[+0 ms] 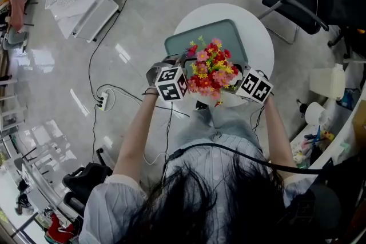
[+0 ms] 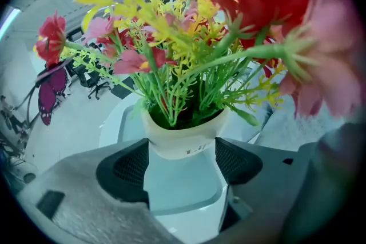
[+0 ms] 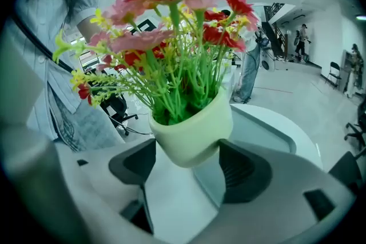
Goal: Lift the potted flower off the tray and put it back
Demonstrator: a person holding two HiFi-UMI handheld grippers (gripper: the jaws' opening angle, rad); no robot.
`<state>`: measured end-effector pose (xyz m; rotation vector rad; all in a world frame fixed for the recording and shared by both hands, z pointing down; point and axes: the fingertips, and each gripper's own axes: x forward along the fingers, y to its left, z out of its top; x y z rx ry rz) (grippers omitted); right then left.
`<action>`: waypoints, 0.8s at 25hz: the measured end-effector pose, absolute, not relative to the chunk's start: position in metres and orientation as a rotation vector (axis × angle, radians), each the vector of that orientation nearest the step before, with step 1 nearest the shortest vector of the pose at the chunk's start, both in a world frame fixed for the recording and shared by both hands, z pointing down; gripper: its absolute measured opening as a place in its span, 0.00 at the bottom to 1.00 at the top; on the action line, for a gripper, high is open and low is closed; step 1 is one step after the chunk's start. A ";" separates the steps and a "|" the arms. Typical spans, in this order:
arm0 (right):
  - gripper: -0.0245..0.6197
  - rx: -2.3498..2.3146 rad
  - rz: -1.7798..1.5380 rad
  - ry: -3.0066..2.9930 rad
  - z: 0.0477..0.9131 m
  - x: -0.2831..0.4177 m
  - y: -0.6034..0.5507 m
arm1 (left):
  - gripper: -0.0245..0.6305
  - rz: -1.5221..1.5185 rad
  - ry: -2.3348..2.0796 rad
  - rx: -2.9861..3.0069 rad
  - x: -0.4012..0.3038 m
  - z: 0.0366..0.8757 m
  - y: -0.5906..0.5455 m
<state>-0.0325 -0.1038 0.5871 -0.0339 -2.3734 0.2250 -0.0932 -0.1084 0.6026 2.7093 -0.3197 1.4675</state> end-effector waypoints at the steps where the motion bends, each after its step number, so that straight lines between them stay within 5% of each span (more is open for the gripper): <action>1: 0.56 -0.053 0.222 -2.368 0.586 -0.035 -0.109 | 0.58 1.464 -0.343 2.702 -0.096 0.604 -0.114; 20: 0.56 -0.412 0.105 -2.260 0.620 -0.083 -0.204 | 0.58 1.331 -0.697 2.449 -0.143 0.647 -0.191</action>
